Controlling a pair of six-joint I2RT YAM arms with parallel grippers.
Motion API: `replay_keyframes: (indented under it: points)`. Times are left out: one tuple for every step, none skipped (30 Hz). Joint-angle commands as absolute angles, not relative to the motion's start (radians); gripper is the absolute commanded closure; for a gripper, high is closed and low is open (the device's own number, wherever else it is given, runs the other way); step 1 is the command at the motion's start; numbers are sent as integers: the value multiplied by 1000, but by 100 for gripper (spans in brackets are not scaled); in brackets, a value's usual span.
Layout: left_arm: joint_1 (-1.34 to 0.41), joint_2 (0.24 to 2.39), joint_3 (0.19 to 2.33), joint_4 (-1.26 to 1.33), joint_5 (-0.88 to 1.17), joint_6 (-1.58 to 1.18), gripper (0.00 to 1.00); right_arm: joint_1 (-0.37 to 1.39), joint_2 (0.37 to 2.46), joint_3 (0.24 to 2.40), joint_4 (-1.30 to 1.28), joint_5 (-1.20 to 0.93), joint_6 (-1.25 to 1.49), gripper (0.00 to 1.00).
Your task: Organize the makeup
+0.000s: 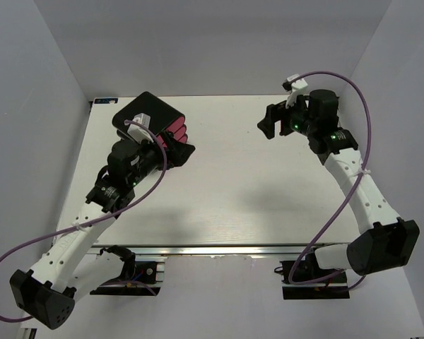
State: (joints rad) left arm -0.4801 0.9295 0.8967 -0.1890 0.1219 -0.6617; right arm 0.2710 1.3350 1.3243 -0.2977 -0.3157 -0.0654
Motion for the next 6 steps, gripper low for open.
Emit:
replay_keyframes:
  points:
    - [-477,902,891,-132,150,-655,2,265,1279,1328,-288,-265,-43,11]
    - [-477,899,891,-129,150,-655,2,265,1275,1330,-290,-255,-32,11]
    - [-477,897,891,-124,153,-655,2,265,1273,1331,-293,-255,-28,10]
    - [-477,896,891,-123,153,-657,2,262,1273,1338,-305,-264,-26,11]
    - [-477,896,890,-121,153,-657,2,259,1273,1341,-307,-265,-17,11]
    - [-477,891,890,-118,155,-657,2,256,1270,1342,-308,-267,-6,10]
